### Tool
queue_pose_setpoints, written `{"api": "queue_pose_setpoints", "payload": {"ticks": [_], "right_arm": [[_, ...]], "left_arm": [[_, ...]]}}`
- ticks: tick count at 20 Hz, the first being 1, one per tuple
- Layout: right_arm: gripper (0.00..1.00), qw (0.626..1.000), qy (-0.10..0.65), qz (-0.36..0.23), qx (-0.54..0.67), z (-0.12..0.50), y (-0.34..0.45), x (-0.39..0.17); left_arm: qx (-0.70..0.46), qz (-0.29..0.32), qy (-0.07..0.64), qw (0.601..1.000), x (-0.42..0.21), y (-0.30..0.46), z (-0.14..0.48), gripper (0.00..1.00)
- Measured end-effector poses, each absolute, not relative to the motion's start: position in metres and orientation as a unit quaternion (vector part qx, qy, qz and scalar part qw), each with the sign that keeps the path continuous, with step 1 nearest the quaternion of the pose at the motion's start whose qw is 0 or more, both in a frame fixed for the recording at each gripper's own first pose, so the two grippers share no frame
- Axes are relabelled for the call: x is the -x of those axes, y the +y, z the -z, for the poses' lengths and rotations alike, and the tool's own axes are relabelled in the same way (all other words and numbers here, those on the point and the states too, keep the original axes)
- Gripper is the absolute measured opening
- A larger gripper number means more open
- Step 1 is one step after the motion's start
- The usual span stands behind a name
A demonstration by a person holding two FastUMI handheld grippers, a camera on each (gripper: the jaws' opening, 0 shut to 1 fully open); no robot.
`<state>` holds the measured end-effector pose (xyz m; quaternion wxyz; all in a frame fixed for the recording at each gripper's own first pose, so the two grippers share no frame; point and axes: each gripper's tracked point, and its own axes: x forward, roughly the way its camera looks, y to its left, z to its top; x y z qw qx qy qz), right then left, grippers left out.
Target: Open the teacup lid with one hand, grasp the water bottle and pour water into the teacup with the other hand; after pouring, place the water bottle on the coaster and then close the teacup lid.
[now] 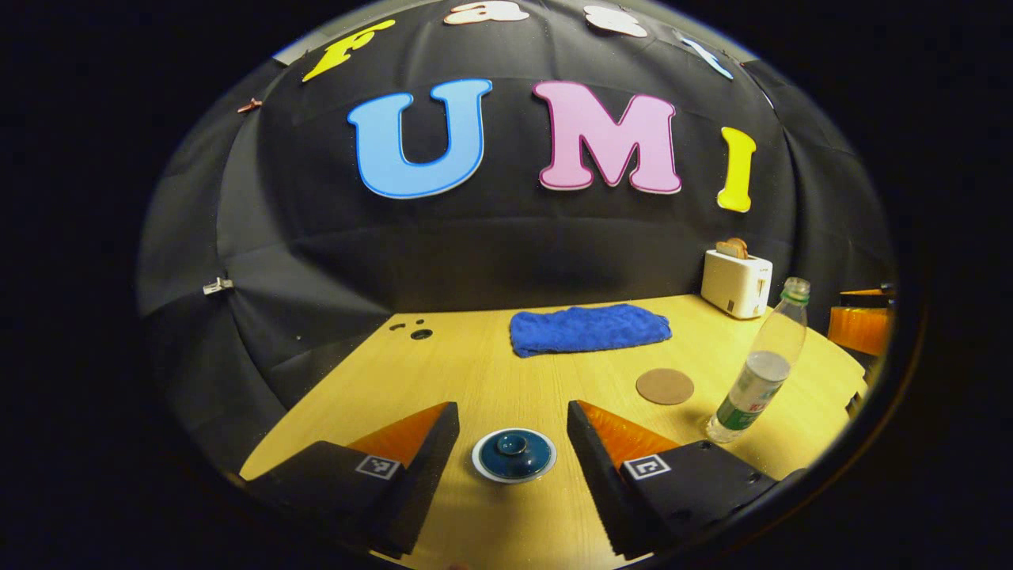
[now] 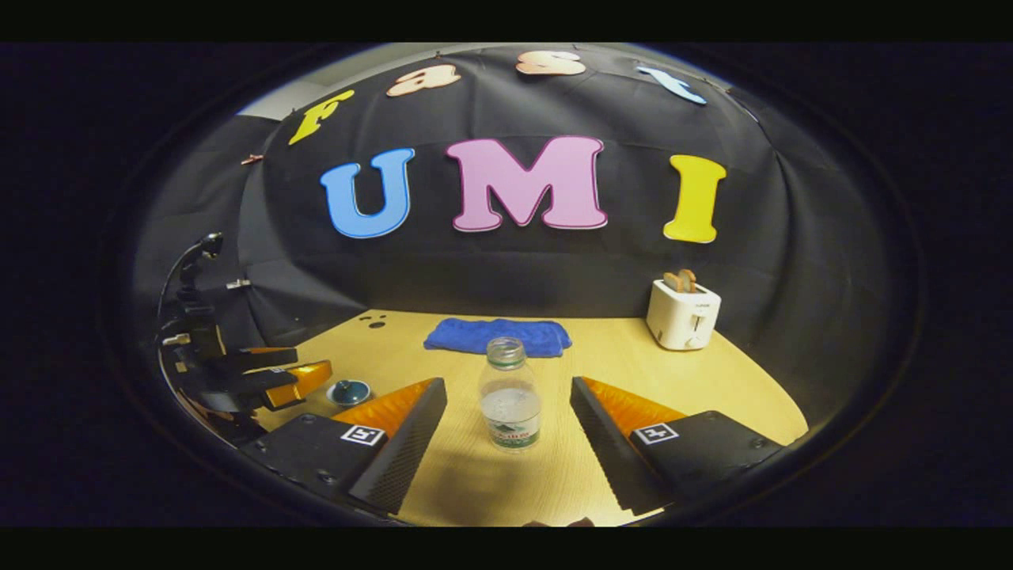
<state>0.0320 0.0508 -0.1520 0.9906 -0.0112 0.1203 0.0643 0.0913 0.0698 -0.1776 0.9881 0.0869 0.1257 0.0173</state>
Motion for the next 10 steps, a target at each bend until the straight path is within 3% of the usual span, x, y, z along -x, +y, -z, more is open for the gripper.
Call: {"api": "queue_pose_setpoints", "payload": {"ticks": [3,10], "right_arm": [[0.98,0.991,0.119,-0.059,0.027,0.160,0.051,-0.042],[0.98,0.990,0.125,-0.051,0.031,0.172,0.062,-0.045]], "left_arm": [[-0.082,-0.019,0.134,0.987,-0.106,0.077,0.197,0.69],[-0.064,-0.007,0.159,0.985,-0.117,0.084,0.234,0.67]]}}
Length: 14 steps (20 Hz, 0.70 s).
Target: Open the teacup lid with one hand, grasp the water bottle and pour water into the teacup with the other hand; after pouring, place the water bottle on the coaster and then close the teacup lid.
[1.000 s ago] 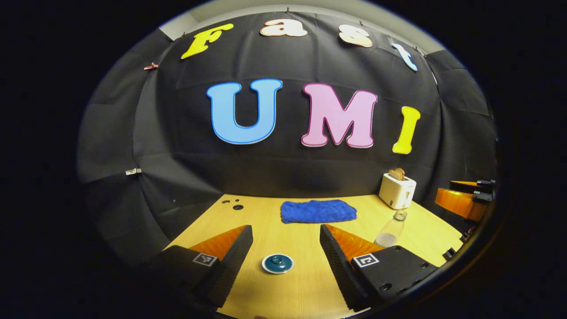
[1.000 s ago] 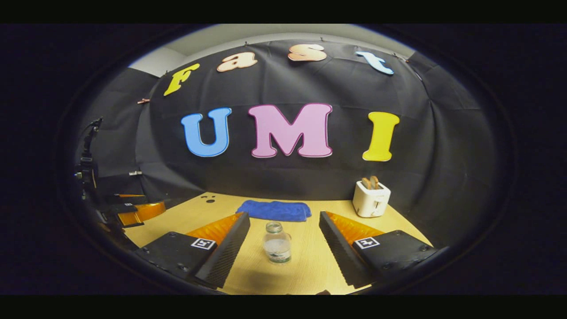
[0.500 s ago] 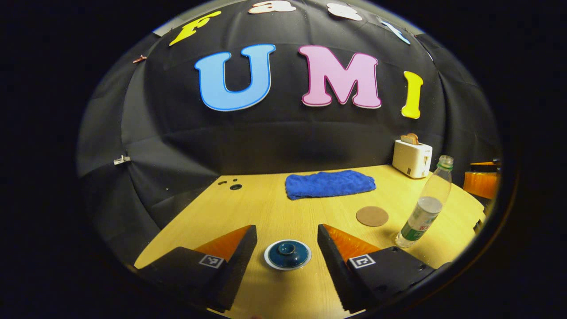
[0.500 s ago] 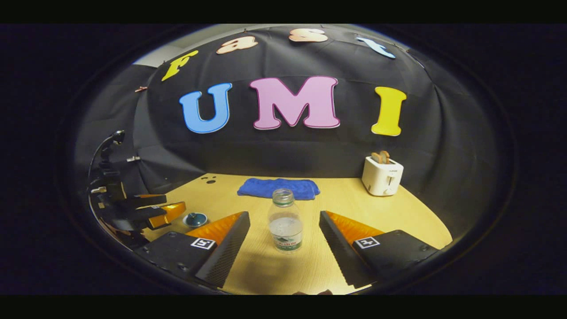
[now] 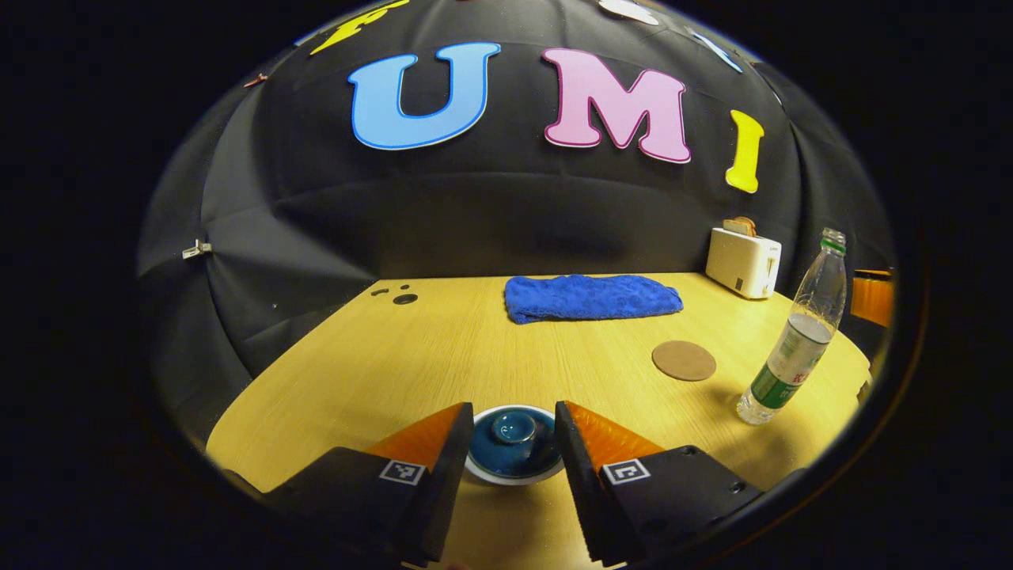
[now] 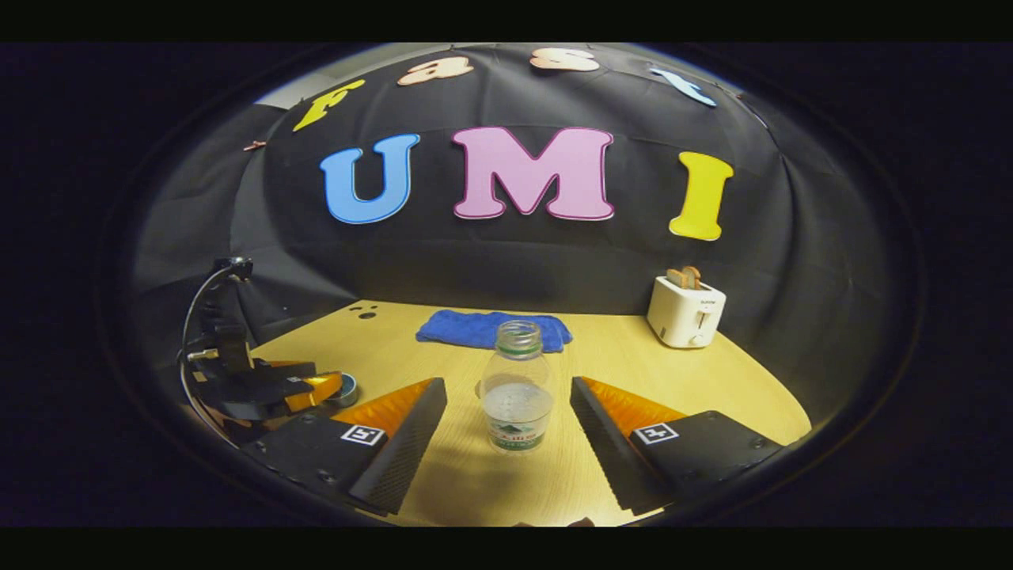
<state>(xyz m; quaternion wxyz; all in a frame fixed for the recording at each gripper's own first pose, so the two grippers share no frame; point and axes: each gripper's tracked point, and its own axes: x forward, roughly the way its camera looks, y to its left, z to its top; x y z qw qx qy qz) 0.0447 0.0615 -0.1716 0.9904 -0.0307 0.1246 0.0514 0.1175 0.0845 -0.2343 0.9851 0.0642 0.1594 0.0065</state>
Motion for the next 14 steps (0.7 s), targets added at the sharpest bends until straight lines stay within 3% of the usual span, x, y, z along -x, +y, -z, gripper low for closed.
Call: {"api": "queue_pose_setpoints", "payload": {"ticks": [3,5,7,13,14], "right_arm": [[0.98,0.990,0.128,-0.049,0.031,0.178,0.066,-0.046],[0.98,0.990,0.128,-0.045,0.032,0.180,0.065,-0.046],[0.98,0.991,0.125,-0.039,0.033,0.182,0.063,-0.048],[0.98,0.993,0.118,-0.017,0.026,0.188,0.056,-0.059],[0.98,0.993,0.115,-0.013,0.022,0.188,0.055,-0.061]], "left_arm": [[-0.075,-0.004,0.160,0.984,-0.120,0.086,0.238,0.65],[-0.075,-0.001,0.159,0.984,-0.120,0.085,0.240,0.53],[-0.078,0.000,0.159,0.984,-0.120,0.084,0.241,0.52],[-0.096,0.005,0.155,0.983,-0.121,0.083,0.240,0.29],[-0.097,0.003,0.154,0.983,-0.120,0.084,0.240,0.30]]}}
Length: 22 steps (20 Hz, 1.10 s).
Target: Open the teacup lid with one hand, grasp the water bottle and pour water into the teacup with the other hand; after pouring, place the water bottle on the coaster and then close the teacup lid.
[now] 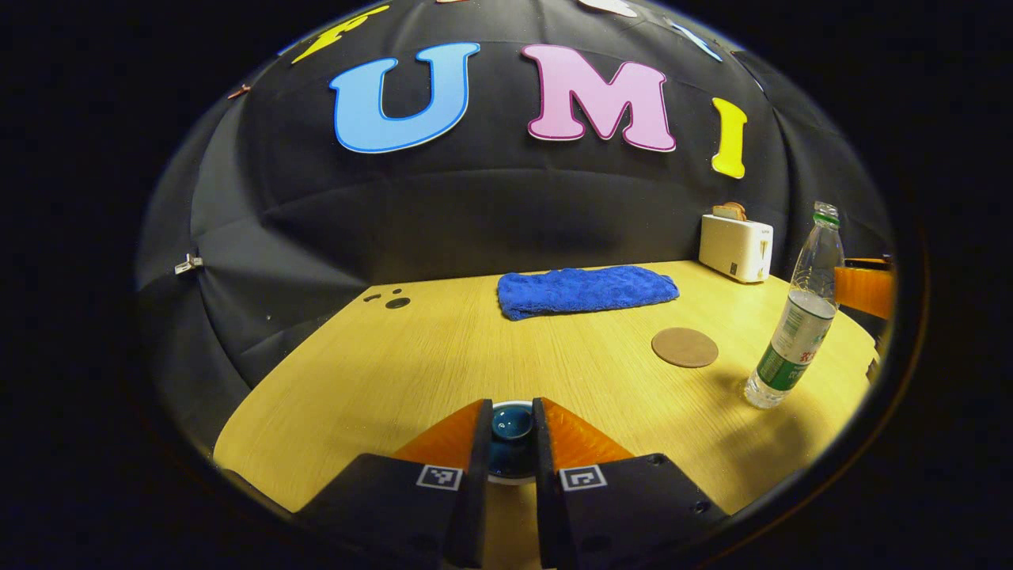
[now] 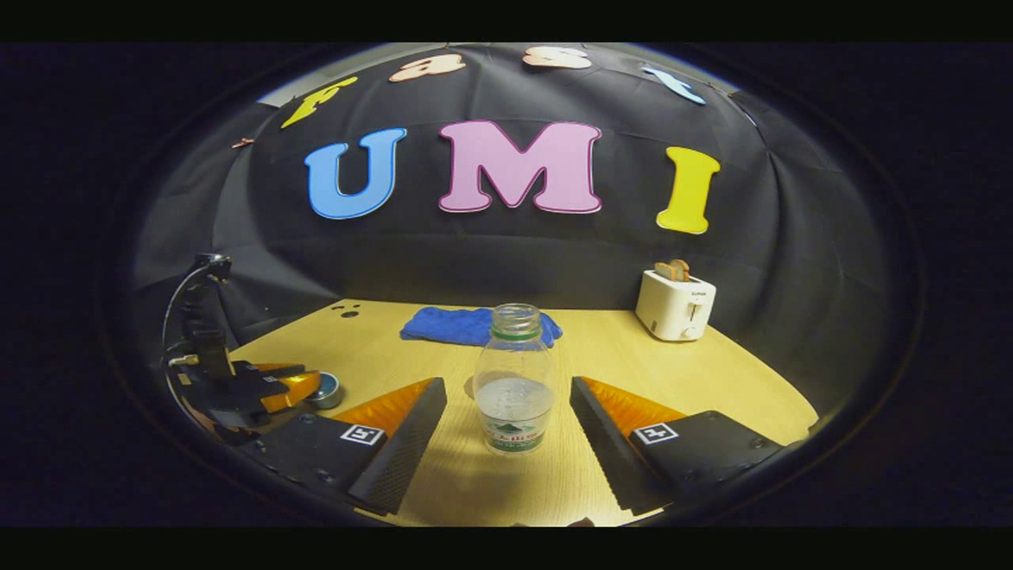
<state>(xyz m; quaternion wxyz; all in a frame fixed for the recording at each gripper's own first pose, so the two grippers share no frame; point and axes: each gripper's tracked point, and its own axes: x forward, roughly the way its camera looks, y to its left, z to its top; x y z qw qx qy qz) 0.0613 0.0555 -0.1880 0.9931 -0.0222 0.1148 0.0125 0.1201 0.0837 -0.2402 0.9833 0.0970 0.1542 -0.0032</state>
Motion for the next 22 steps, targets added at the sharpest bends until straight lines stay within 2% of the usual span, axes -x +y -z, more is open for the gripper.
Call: {"api": "queue_pose_setpoints", "payload": {"ticks": [1,2,10,11,12,13,14,22], "right_arm": [[0.98,0.993,0.114,-0.006,0.018,0.188,0.053,-0.064],[0.98,0.994,0.112,-0.001,0.012,0.190,0.051,-0.065],[0.98,0.993,0.116,0.020,-0.014,0.214,0.048,-0.079],[0.98,0.993,0.114,0.025,-0.018,0.216,0.046,-0.082],[0.98,0.993,0.111,0.028,-0.022,0.217,0.048,-0.085],[0.98,0.993,0.108,0.030,-0.025,0.219,0.048,-0.087],[0.99,0.994,0.106,0.032,-0.025,0.221,0.049,-0.090],[0.98,0.994,0.095,0.047,-0.026,0.233,0.050,-0.107]], "left_arm": [[-0.099,0.004,0.153,0.983,-0.121,0.083,0.239,0.30],[-0.100,0.006,0.153,0.983,-0.120,0.081,0.238,0.25],[-0.079,0.014,0.138,0.987,-0.116,0.072,0.217,0.27],[-0.081,0.015,0.139,0.987,-0.116,0.071,0.217,0.30],[-0.080,0.016,0.140,0.987,-0.115,0.071,0.218,0.27],[-0.079,0.014,0.141,0.987,-0.114,0.070,0.219,0.30],[-0.076,0.011,0.143,0.987,-0.113,0.072,0.220,0.27],[-0.070,0.013,0.149,0.986,-0.108,0.072,0.230,0.27]]}}
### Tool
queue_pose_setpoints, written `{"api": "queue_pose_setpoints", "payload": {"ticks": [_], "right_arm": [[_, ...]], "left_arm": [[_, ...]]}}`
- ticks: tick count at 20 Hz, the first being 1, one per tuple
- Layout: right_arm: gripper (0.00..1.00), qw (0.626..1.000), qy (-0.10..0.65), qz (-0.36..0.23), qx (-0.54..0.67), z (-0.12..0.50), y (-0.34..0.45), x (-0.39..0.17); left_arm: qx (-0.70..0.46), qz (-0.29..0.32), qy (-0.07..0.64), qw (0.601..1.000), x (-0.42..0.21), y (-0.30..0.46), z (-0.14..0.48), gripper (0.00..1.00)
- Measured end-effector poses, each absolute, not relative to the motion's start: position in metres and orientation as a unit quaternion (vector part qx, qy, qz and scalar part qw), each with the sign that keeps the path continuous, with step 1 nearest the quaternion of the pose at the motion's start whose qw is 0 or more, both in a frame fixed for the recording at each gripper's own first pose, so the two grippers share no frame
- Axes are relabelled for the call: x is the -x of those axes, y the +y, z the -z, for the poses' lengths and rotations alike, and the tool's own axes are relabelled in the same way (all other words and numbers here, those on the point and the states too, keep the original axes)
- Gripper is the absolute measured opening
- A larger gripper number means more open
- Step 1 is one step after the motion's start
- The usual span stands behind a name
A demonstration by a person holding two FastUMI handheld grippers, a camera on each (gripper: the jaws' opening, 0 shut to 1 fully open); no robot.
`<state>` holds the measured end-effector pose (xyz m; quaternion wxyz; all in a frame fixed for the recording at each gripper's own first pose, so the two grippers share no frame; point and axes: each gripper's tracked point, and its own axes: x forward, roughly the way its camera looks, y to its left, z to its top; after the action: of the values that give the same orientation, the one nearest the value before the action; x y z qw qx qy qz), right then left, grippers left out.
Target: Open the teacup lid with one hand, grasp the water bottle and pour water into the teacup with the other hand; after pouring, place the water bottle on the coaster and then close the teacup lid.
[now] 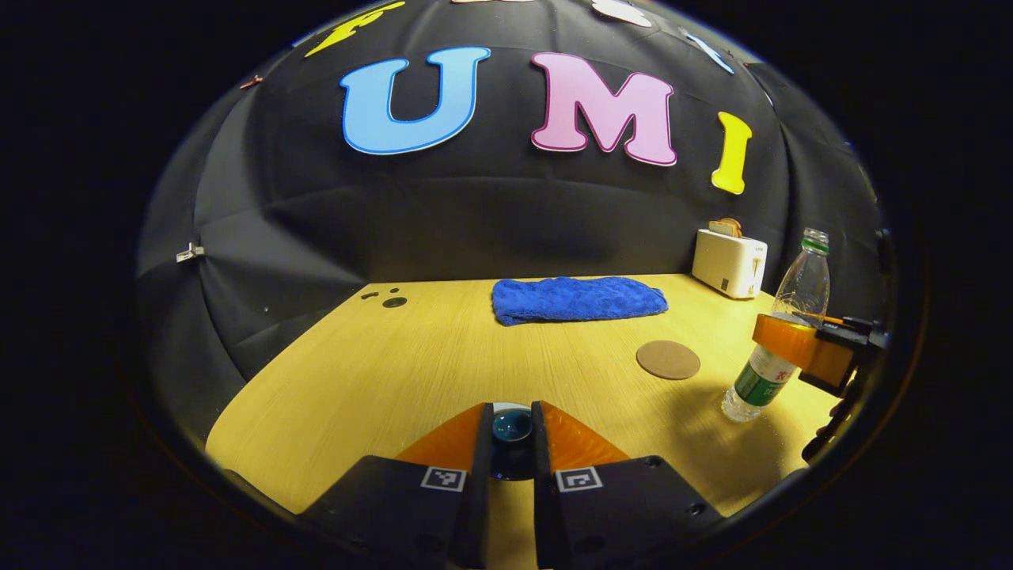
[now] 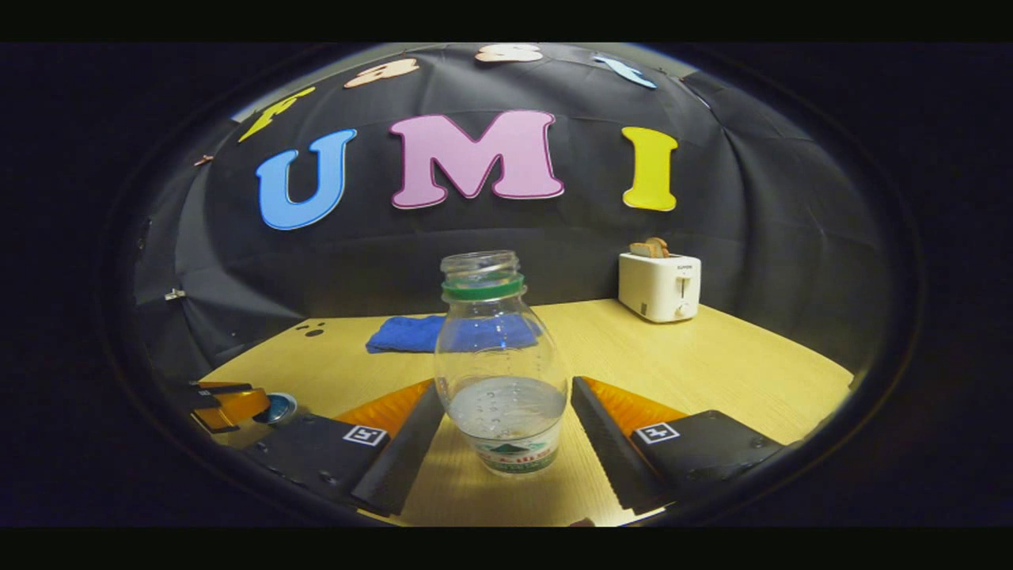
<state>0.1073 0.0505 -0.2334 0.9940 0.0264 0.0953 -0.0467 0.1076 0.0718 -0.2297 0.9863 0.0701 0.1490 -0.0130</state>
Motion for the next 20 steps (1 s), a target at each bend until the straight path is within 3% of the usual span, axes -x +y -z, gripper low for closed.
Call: {"api": "queue_pose_setpoints", "payload": {"ticks": [2,3,6,8,9,12,15,20], "right_arm": [[0.92,0.994,0.100,0.043,-0.018,0.237,0.053,-0.112],[0.84,0.994,0.101,0.042,-0.015,0.238,0.052,-0.115],[0.84,0.994,0.103,0.037,-0.010,0.237,0.055,-0.119],[0.78,0.994,0.106,0.025,0.001,0.240,0.060,-0.124],[0.81,0.994,0.110,0.021,0.007,0.240,0.063,-0.125],[0.80,0.992,0.121,-0.002,0.037,0.241,0.075,-0.125],[0.74,0.990,0.112,-0.028,0.083,0.231,0.087,-0.128],[0.73,0.982,0.081,-0.068,0.157,0.205,0.109,-0.144]], "left_arm": [[-0.075,0.014,0.149,0.986,-0.108,0.074,0.230,0.23],[-0.077,0.014,0.148,0.986,-0.108,0.074,0.228,0.27],[-0.081,0.014,0.146,0.986,-0.108,0.078,0.226,0.27],[-0.080,0.013,0.146,0.986,-0.107,0.080,0.225,0.27],[-0.078,0.013,0.147,0.986,-0.107,0.081,0.224,0.30],[-0.077,0.012,0.143,0.987,-0.104,0.082,0.220,0.27],[-0.073,0.010,0.138,0.988,-0.100,0.086,0.213,0.27],[-0.059,-0.006,0.128,0.990,-0.088,0.099,0.199,0.27]]}}
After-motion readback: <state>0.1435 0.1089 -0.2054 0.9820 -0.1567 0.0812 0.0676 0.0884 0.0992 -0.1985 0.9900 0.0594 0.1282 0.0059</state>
